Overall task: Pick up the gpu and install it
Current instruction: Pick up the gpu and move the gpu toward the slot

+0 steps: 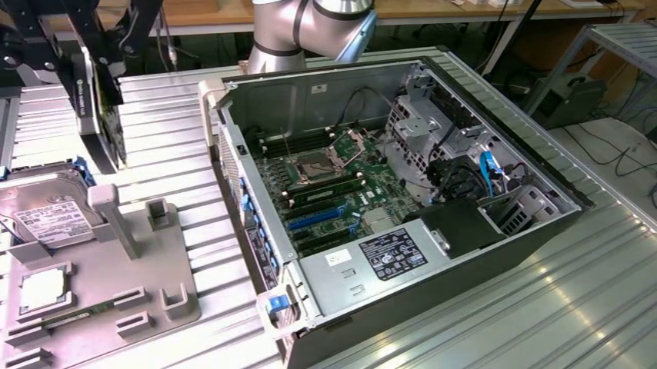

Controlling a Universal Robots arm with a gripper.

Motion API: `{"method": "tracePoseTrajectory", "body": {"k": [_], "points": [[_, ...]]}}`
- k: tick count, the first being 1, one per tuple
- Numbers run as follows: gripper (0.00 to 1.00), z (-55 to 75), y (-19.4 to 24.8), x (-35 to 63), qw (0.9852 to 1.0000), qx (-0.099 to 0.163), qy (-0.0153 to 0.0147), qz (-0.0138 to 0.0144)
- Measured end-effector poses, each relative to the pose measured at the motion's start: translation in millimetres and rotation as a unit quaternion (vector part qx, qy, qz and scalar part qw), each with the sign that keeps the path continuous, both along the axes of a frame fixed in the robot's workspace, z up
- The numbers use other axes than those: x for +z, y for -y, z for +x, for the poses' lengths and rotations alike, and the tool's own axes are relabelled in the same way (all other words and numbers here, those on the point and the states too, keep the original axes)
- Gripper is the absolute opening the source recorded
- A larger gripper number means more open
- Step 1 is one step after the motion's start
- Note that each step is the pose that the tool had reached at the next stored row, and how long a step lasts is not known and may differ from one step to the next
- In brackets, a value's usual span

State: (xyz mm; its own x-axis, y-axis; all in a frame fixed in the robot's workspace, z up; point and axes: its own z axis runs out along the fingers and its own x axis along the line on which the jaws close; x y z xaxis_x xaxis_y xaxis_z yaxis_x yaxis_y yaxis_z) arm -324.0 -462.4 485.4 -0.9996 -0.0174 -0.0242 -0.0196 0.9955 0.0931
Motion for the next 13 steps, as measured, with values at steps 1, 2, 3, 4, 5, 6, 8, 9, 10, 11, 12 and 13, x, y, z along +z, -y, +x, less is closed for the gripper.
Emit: {"method": "tracePoseTrajectory", "body": {"k": [1,2,3,4,5,6,8,9,10,11,12,13], "points": [[0.28,0.0,0.0,-4.6,1.0000,0.000,-0.0001,-0.0089],[0.28,0.1,0.0,-5.6,0.9999,0.000,-0.0002,-0.0104],[0.28,0.9,0.0,-6.1,0.9999,0.000,0.0000,-0.0102],[0.28,3.1,0.0,-6.1,1.0000,0.000,-0.0001,-0.0099],[0.28,21.9,0.0,-6.4,1.0000,0.000,0.0000,-0.0095],[0.28,40.1,0.0,-6.6,1.0000,0.000,-0.0001,-0.0095],[0.28,63.6,0.0,-6.7,1.0000,0.000,-0.0001,-0.0095],[0.28,69.4,0.0,-6.7,1.0000,0.000,-0.0001,-0.0095],[0.28,74.0,0.0,-6.7,1.0000,0.000,-0.0001,-0.0095],[0.28,77.5,0.0,-6.7,1.0000,0.000,-0.0001,-0.0095],[0.28,79.5,0.0,-6.7,1.0000,0.000,-0.0001,-0.0095],[0.28,81.4,0.0,-6.7,1.0000,0.000,-0.0001,-0.0095]]}}
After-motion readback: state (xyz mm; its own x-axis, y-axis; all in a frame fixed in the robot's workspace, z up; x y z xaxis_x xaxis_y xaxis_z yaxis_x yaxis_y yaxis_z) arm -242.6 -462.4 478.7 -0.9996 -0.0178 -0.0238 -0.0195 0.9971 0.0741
